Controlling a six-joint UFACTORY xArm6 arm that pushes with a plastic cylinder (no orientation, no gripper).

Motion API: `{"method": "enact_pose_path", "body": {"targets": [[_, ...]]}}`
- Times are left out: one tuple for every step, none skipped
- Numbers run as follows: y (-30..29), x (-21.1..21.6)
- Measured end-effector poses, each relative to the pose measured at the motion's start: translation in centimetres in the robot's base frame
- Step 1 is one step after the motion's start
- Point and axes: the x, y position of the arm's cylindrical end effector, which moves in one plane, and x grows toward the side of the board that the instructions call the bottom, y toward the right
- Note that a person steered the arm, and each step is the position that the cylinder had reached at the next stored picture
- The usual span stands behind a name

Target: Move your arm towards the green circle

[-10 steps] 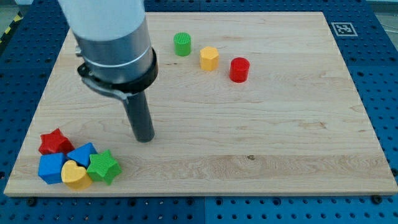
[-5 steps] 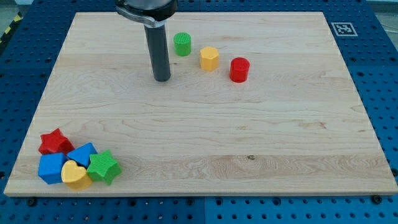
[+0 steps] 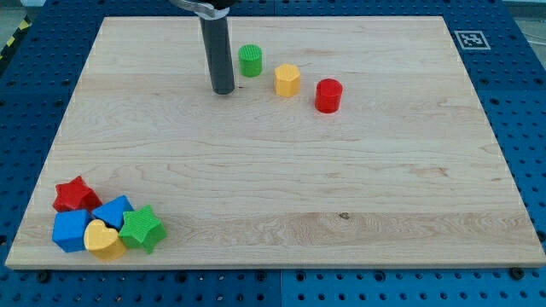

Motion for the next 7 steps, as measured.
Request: {"method": "enact_pose_path", "body": {"targets": [[-0.1,0.0],[-0.1,0.0],[-0.1,0.0],[-1.2,0.0],[-2.1,-0.2],[-2.1,-0.9],[-2.1,-3.0]]}}
